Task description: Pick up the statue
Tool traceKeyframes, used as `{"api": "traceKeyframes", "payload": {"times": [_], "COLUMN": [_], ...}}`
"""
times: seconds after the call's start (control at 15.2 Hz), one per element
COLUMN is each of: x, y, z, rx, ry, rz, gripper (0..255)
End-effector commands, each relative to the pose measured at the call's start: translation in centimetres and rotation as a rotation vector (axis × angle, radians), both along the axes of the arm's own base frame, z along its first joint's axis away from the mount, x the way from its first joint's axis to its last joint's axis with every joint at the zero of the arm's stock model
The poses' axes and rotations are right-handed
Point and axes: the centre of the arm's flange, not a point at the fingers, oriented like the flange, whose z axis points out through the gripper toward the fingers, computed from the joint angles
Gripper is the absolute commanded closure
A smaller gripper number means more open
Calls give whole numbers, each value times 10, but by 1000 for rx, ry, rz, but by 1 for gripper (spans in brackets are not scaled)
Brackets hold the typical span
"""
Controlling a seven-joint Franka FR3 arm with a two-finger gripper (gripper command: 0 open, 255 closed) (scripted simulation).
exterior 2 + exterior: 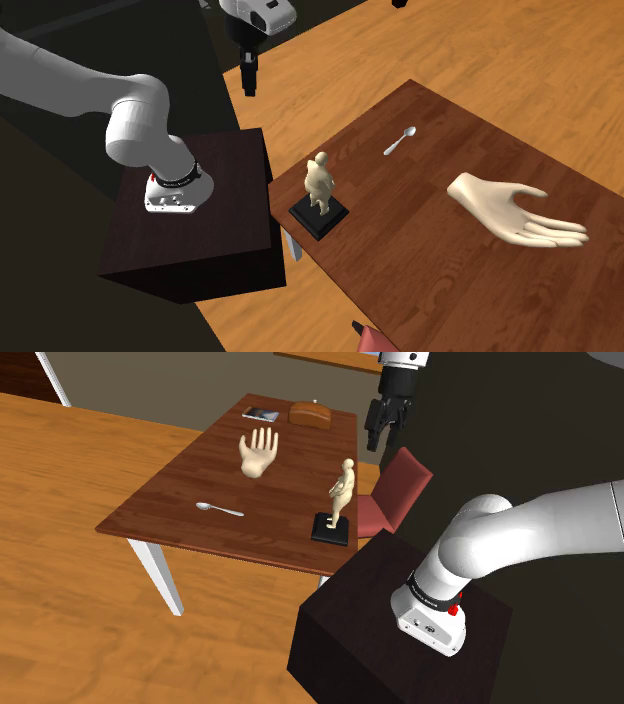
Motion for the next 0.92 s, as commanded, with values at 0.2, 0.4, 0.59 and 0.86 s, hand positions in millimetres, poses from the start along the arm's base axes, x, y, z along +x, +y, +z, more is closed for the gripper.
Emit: {"api": "traceKeyframes", "payload": {"times": [0.2, 0.4, 0.59, 0.86], "x": [21, 43, 65, 95], "y": [-16, -32, -49, -72], "z": [-23, -45, -65, -92], "rx": [-35, -70, -105, -152], "ry": [-17, -34, -52, -75], "rz": [8, 16, 24, 34], "gripper": [0, 0, 0, 0]}}
